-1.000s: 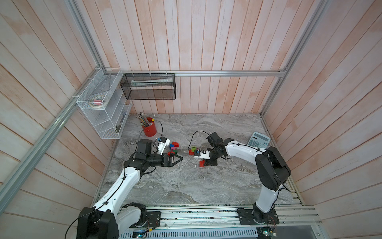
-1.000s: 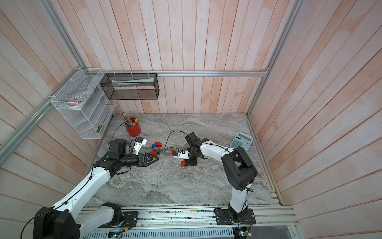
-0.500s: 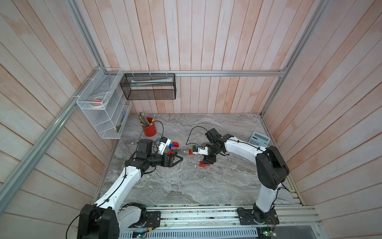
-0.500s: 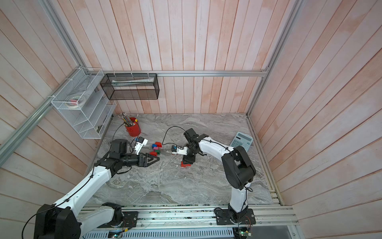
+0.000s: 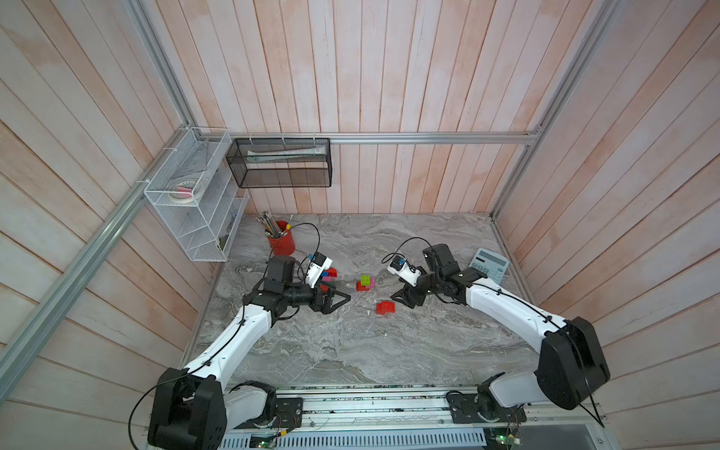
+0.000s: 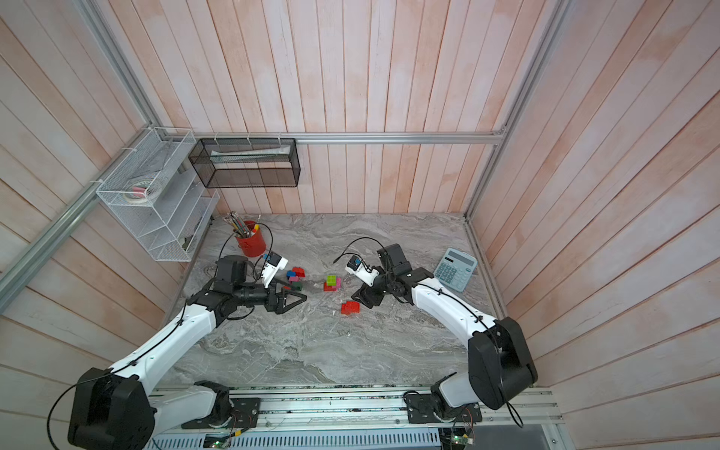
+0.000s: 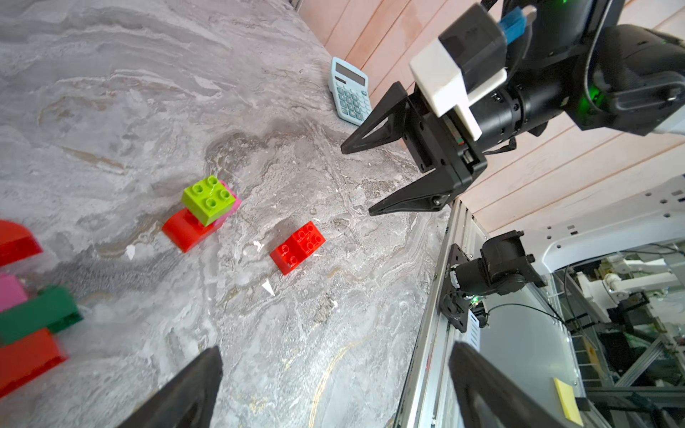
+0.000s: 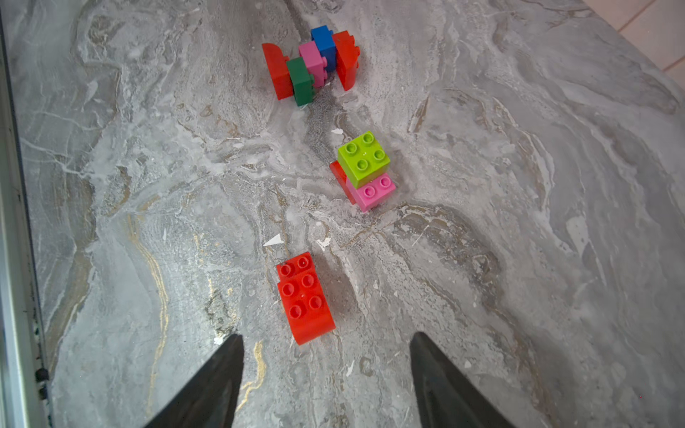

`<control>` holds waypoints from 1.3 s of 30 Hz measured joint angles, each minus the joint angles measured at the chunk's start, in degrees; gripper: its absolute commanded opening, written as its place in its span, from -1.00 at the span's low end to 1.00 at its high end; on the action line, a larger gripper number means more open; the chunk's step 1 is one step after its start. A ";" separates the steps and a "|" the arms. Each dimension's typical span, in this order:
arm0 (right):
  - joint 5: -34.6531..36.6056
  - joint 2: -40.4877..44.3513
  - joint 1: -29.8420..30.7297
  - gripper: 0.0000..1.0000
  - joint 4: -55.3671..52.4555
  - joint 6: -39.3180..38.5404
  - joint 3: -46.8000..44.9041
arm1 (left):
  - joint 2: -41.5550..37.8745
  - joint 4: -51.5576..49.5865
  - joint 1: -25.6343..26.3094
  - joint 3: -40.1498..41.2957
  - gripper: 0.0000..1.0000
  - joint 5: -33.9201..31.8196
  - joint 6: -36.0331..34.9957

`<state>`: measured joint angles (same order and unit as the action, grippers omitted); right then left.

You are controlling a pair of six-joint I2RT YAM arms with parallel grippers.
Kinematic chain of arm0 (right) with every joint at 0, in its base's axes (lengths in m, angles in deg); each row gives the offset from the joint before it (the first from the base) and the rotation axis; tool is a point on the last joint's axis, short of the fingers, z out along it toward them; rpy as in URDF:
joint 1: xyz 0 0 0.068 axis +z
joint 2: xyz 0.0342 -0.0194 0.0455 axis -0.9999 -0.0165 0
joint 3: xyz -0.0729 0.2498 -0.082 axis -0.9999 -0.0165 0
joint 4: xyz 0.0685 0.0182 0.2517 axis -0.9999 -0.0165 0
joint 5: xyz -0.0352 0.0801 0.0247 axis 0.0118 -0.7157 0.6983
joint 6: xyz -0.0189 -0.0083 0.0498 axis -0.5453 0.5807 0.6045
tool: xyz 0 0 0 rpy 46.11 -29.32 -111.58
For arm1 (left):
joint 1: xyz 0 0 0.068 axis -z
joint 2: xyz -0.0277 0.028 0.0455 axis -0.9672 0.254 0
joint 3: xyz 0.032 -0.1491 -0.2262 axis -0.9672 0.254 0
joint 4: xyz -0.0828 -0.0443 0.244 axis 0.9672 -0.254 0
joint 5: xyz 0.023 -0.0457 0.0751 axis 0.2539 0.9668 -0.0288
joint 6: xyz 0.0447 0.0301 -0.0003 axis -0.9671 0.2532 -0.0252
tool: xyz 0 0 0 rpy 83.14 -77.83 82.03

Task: Assemble the letter s with lego
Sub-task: Pick up the lego brick from the center of the board.

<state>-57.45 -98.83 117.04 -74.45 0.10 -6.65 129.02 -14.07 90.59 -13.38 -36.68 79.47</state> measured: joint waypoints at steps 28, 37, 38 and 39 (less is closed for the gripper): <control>-7.85 27.02 -11.80 0.57 13.20 34.05 -24.76 | 26.69 -3.76 20.52 -17.81 0.49 -17.31 -37.07; -7.87 29.18 -12.83 0.57 13.14 34.84 -26.14 | 34.01 -5.09 24.44 -20.26 0.37 -25.07 -42.60; -7.87 29.20 -12.85 0.57 13.07 34.84 -26.29 | 34.36 -5.07 24.55 -20.31 0.35 -25.73 -42.91; -7.87 29.20 -12.94 0.57 13.00 34.84 -26.38 | 34.64 -5.05 24.65 -20.31 0.34 -26.58 -43.32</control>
<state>-65.32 -69.63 104.10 -61.45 34.94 -33.03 163.66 -19.12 115.25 -33.68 -63.26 36.15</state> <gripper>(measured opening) 0.783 0.684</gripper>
